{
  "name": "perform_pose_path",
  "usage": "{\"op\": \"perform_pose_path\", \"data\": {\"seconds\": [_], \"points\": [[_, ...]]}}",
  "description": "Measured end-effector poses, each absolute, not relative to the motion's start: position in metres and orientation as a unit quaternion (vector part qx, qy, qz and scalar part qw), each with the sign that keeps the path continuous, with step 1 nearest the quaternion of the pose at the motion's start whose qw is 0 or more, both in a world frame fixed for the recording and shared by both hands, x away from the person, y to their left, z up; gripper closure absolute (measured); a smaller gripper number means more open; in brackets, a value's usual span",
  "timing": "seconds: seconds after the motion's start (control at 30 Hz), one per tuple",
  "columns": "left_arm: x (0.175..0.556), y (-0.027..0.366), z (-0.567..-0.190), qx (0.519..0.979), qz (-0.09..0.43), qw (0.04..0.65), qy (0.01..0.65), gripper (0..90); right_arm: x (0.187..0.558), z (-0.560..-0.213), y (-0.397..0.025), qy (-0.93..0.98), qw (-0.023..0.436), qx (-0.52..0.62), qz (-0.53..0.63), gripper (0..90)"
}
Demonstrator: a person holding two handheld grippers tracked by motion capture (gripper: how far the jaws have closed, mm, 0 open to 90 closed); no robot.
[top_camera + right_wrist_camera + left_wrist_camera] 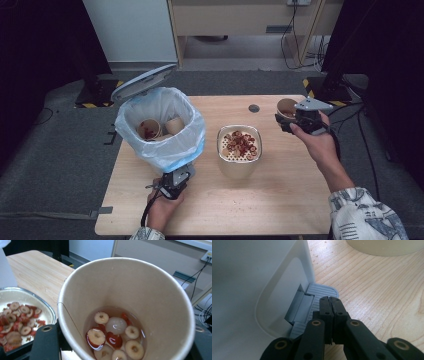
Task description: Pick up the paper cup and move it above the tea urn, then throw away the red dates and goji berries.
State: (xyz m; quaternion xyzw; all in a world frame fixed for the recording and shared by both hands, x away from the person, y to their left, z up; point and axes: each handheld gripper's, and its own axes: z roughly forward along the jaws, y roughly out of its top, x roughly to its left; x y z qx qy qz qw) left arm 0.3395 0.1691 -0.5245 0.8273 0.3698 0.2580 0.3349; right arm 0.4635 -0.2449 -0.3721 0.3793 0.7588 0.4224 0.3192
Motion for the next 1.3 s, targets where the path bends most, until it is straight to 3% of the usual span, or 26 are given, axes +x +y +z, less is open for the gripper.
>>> {"op": "perform_pose_path", "data": {"seconds": [0.5, 1.3], "points": [[0.339, 0.168, -0.525, 0.828, 0.263, 0.333, 0.368, 88.0, 0.471, -0.347, -0.215, 0.779, 0.303, 0.32, 0.446, 32.2], [0.339, 0.168, -0.525, 0.828, 0.261, 0.332, 0.369, 88.1, 0.474, -0.343, -0.205, 0.79, 0.3, 0.303, 0.442, 31.8]]}}
